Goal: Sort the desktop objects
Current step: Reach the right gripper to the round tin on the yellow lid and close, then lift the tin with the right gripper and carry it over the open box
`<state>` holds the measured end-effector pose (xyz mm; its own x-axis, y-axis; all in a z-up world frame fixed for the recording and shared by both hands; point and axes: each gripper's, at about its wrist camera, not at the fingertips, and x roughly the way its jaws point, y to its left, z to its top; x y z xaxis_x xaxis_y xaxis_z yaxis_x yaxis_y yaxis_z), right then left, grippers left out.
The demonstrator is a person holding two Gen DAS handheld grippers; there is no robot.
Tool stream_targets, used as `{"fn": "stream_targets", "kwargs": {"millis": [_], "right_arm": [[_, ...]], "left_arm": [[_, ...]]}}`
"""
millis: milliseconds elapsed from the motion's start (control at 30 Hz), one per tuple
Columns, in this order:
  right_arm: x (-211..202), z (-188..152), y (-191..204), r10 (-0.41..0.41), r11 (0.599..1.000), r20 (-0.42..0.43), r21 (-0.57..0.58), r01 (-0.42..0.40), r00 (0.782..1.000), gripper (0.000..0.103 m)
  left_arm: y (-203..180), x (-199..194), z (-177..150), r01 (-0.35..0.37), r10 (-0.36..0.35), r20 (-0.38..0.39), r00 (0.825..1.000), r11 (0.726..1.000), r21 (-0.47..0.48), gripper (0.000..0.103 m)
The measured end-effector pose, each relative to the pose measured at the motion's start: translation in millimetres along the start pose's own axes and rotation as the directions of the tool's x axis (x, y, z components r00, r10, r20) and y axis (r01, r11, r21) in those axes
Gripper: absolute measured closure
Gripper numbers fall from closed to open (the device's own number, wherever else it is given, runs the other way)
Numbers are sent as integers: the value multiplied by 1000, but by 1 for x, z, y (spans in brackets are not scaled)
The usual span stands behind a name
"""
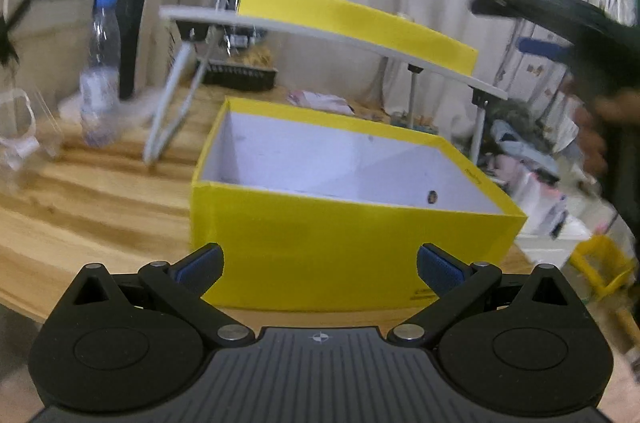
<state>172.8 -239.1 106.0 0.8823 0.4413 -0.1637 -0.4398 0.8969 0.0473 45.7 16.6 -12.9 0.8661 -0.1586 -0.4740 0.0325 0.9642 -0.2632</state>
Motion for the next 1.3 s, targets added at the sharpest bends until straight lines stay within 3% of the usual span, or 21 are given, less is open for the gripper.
{"fn": "stream_targets", "kwargs": {"millis": [200, 333, 400, 500, 567, 633, 767, 1000, 1167, 1300], "right_arm": [[86, 54, -17, -3, 997, -54, -81, -1, 999, 2], [135, 69, -24, -30, 995, -99, -98, 20, 995, 2], [153, 69, -27, -23, 996, -141, -92, 10, 990, 8], [175, 66, -30, -19, 995, -199, -96, 0, 980, 40], [183, 61, -29, -12, 996, -226, -92, -9, 974, 42], [186, 57, -25, -26, 995, -232, -103, 2, 972, 47], [187, 51, -21, -24, 992, -244, -124, -6, 970, 68], [175, 63, -21, 19, 991, -237, -121, -49, 971, 68], [134, 75, -14, 80, 979, -230, -163, -119, 970, 68], [99, 69, -13, 132, 973, -272, -149, -178, 953, 68]], "left_arm": [[7, -4, -1, -18, 19, 29, 999, 1000, -10, 0], [14, -7, -2, -7, 8, 41, 999, 1000, -21, 0], [17, -7, -3, -3, 4, 39, 999, 999, -35, 0], [21, -7, -7, 4, -2, 30, 1000, 998, -56, 0], [25, -4, -9, 16, -16, 12, 1000, 997, -72, 0], [27, -4, -9, 17, -17, 8, 1000, 997, -76, 0], [27, -6, -9, 21, -20, 14, 1000, 997, -73, 0], [33, -4, -11, -1, 3, 16, 1000, 994, -108, 0], [42, -20, -10, 39, -22, 107, 994, 986, -162, 0], [45, -26, -13, 51, -28, 134, 991, 984, -172, 0]]}}
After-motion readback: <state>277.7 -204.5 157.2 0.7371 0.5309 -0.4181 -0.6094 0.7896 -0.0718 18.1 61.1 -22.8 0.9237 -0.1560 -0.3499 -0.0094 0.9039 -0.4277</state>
